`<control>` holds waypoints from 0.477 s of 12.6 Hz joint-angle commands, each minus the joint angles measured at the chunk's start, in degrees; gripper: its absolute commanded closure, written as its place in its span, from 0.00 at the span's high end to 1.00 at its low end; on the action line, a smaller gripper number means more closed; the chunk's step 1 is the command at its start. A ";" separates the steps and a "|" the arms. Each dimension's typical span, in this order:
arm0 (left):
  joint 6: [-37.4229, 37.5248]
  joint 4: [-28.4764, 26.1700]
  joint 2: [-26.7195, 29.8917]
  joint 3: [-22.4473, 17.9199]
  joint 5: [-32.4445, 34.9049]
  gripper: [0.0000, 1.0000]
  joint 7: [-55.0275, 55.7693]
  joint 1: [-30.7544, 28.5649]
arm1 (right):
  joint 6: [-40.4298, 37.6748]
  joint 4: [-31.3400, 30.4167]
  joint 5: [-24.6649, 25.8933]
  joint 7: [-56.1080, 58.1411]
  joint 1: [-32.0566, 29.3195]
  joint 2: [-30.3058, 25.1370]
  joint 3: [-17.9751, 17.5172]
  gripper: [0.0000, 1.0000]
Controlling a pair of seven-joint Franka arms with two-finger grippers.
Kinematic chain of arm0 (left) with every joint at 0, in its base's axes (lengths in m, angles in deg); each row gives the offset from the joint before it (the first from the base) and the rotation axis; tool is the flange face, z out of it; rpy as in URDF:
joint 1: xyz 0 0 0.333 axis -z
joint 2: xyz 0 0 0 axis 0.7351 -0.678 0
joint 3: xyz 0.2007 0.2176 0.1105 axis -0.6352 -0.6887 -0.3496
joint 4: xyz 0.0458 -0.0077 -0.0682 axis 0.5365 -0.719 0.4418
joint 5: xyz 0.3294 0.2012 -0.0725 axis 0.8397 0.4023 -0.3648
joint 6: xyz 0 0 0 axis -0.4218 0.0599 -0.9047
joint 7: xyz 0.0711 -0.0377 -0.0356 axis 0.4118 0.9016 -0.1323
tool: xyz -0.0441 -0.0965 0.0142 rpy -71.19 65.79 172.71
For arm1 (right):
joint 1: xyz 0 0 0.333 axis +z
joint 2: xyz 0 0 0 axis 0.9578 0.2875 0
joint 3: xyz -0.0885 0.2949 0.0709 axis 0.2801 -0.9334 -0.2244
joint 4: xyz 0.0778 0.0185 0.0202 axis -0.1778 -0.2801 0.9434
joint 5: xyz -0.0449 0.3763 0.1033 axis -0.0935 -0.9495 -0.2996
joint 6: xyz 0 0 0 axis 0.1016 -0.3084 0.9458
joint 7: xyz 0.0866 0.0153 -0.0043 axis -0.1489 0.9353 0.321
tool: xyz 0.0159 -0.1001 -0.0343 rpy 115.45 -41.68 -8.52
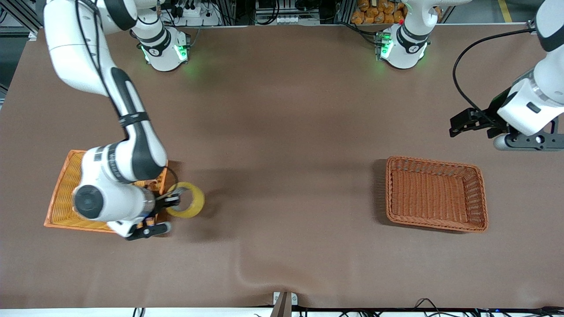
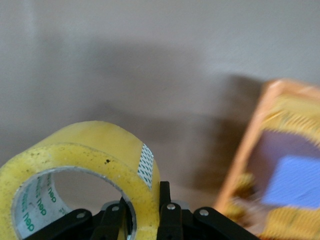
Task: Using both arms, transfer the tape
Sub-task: 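Lift the tape with the right gripper while the left gripper moves inward, then grasp the tape with the left gripper while the right gripper releases, withdraws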
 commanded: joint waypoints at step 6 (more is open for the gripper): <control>-3.42 2.91 -6.90 -0.03 2.01 1.00 1.25 4.22 | 19.17 -2.82 0.13 -13.16 19.99 1.75 0.92 0.00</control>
